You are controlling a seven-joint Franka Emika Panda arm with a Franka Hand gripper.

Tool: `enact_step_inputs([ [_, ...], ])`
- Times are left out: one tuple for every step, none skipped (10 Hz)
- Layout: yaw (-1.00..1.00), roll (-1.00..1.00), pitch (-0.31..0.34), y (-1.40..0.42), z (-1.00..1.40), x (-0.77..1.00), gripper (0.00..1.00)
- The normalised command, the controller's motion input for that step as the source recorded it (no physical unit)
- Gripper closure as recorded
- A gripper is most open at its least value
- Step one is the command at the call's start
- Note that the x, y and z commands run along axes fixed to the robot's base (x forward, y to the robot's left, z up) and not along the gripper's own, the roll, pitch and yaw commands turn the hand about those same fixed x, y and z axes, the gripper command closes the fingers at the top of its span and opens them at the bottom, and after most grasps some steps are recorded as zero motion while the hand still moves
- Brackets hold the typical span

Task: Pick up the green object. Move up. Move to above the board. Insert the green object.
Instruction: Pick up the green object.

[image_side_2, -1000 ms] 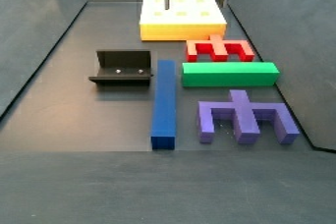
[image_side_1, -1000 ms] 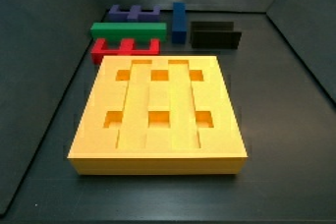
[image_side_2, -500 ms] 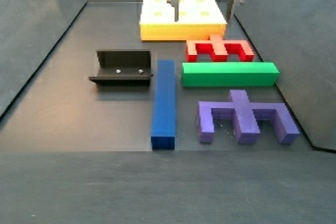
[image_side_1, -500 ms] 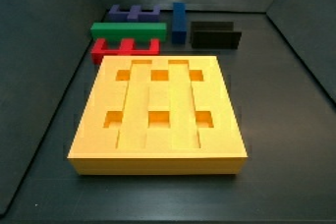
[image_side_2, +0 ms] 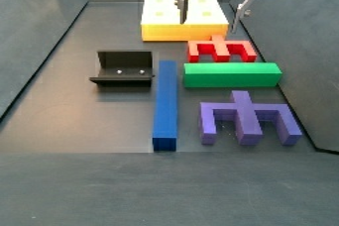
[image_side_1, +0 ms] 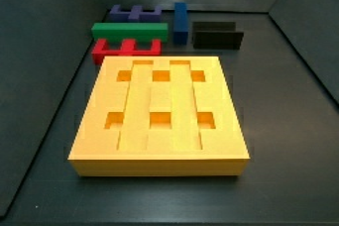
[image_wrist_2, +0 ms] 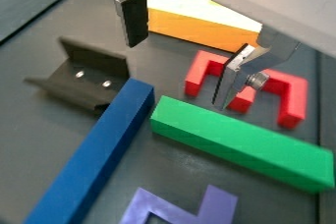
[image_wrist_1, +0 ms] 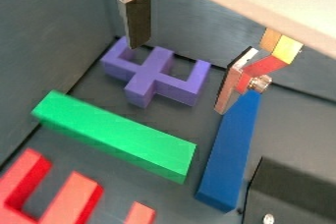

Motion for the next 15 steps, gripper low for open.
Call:
enact_step_inputs([
  [-1.0, 0.0, 0.0, 0.0, 0.0, 0.0, 0.0],
  [-1.0, 0.0, 0.0, 0.0, 0.0, 0.0, 0.0],
  [-1.0, 0.0, 0.019, 0.0, -0.04, 0.0, 0.0],
  [-1.0, 0.0, 0.021, 0.0, -0.05, 0.0, 0.0],
  [-1.0, 0.0, 0.02, 0.0, -0.05, 0.0, 0.0],
  [-1.0, 0.0, 0.019, 0.0, -0.05, 0.0, 0.0],
  [-1.0, 0.0, 0.019, 0.0, -0.05, 0.0, 0.0],
  [-1.0, 0.0, 0.019, 0.0, -0.05, 0.0, 0.0],
  [-1.0, 0.0, 0.0, 0.0, -0.18, -0.01, 0.0],
  [-1.0, 0.0, -0.01, 0.0, -0.37, -0.13, 0.0],
  [-0.95, 0.0, -0.023, 0.0, -0.43, -0.24, 0.0],
  [-0.94, 0.0, -0.031, 0.01, -0.45, -0.26, 0.0],
  [-0.93, 0.0, -0.034, 0.02, -0.45, -0.28, 0.0],
  [-0.89, 0.0, -0.033, 0.03, -0.42, -0.33, 0.0],
  [-0.55, -0.09, -0.149, 0.0, -0.31, -0.61, 0.0],
])
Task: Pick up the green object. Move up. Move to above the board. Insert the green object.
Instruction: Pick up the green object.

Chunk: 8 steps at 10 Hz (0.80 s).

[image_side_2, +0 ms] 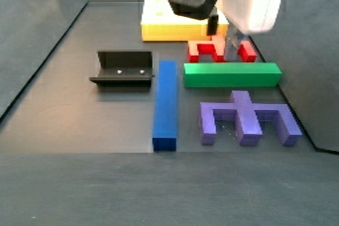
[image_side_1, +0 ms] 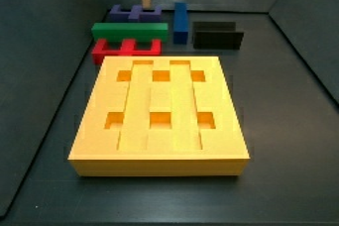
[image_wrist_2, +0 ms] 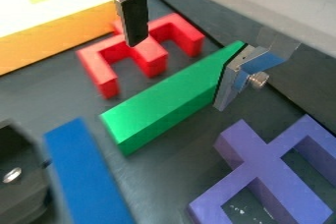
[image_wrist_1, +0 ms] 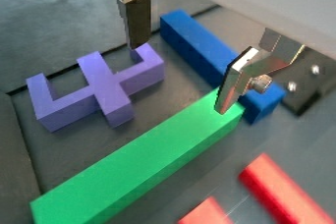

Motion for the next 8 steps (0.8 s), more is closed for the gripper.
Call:
enact_step_inputs([
  [-0.42, -0.08, -0.216, 0.0, -0.33, -0.68, 0.0],
  [-0.54, -0.04, -0.18, -0.02, -0.44, -0.55, 0.0],
  [-0.51, -0.09, -0.127, 0.0, -0.42, -0.4, 0.0],
  [-0.24, -0.05, -0.02, 0.0, -0.4, -0.02, 0.0],
  [-0.22, -0.03, 0.0, -0.01, -0.26, 0.09, 0.0],
  [-0.1, -0.05, 0.036, 0.0, -0.25, 0.29, 0.0],
  [-0.05, -0.07, 0.049, 0.0, -0.28, 0.28, 0.0],
  [-0.02, -0.08, 0.007, -0.05, -0.35, 0.09, 0.0],
])
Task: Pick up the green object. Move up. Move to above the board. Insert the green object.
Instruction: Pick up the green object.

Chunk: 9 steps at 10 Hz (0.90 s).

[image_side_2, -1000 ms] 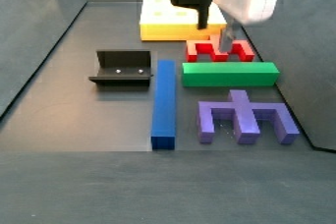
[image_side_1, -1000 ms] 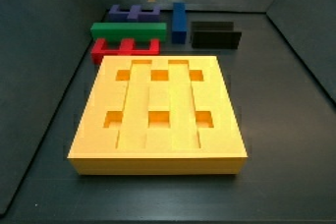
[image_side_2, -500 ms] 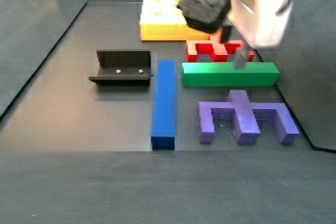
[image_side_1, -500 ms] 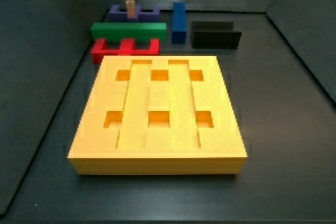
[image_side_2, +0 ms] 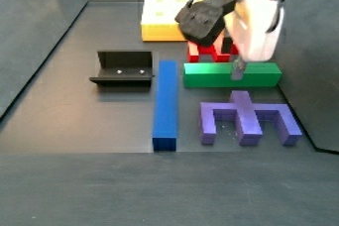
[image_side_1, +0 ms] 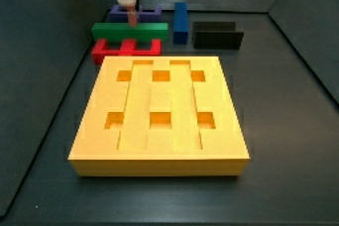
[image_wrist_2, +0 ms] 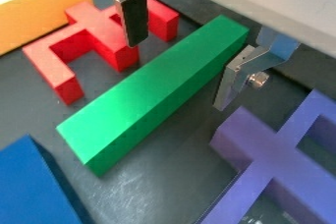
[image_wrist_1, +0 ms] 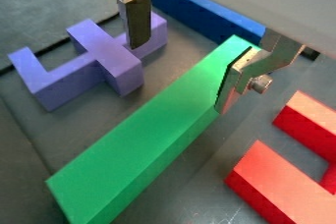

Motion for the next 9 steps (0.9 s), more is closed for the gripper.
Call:
enact_step_inputs([
  [-0.01, -0.09, 0.0, 0.0, -0.4, 0.0, 0.0],
  [0.0, -0.12, 0.0, 0.0, -0.33, 0.0, 0.0],
  [0.0, -0.13, 0.0, -0.03, -0.21, 0.0, 0.0],
  [0.0, -0.1, 0.0, -0.15, -0.21, 0.0, 0.0],
  [0.0, -0.09, 0.0, -0.17, -0.24, 0.0, 0.0],
  [0.0, -0.13, -0.02, -0.04, -0.25, 0.0, 0.0],
  [0.0, -0.11, -0.027, 0.0, -0.26, -0.05, 0.0],
  [-0.01, -0.1, -0.011, 0.08, -0.19, -0.1, 0.0],
  [0.0, -0.08, -0.02, 0.01, -0.14, -0.08, 0.0],
])
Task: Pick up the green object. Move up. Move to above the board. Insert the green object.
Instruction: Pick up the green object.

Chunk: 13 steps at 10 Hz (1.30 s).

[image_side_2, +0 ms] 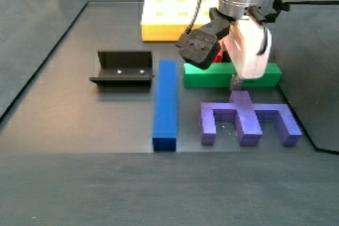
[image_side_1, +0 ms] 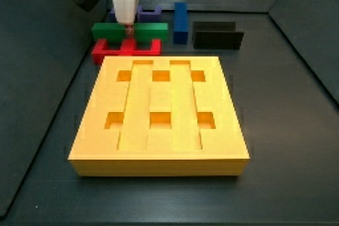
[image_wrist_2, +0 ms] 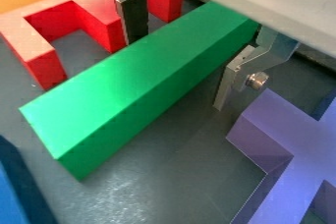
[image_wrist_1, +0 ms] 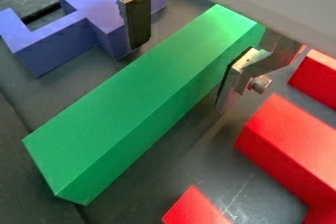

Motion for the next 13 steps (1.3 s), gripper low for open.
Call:
enact_step_inputs([
  [0.0, -0.08, -0.036, 0.01, -0.12, -0.14, 0.0],
  [-0.03, -0.1, -0.073, 0.0, 0.0, -0.24, 0.0],
  [-0.03, -0.1, -0.084, 0.0, 0.0, -0.19, 0.0],
  [0.0, 0.0, 0.0, 0.0, 0.0, 0.0, 0.0],
  [0.0, 0.0, 0.0, 0.0, 0.0, 0.0, 1.0],
  [0.0, 0.0, 0.0, 0.0, 0.0, 0.0, 1.0],
  [0.0, 0.0, 0.0, 0.0, 0.0, 0.0, 1.0],
  [0.0, 0.0, 0.0, 0.0, 0.0, 0.0, 1.0],
  [0.0, 0.0, 0.0, 0.0, 0.0, 0.0, 1.0],
  [0.0, 0.0, 0.0, 0.0, 0.0, 0.0, 1.0],
  [0.0, 0.0, 0.0, 0.0, 0.0, 0.0, 1.0],
  [0.0, 0.0, 0.0, 0.0, 0.0, 0.0, 1.0],
  [0.0, 0.0, 0.0, 0.0, 0.0, 0.0, 1.0],
])
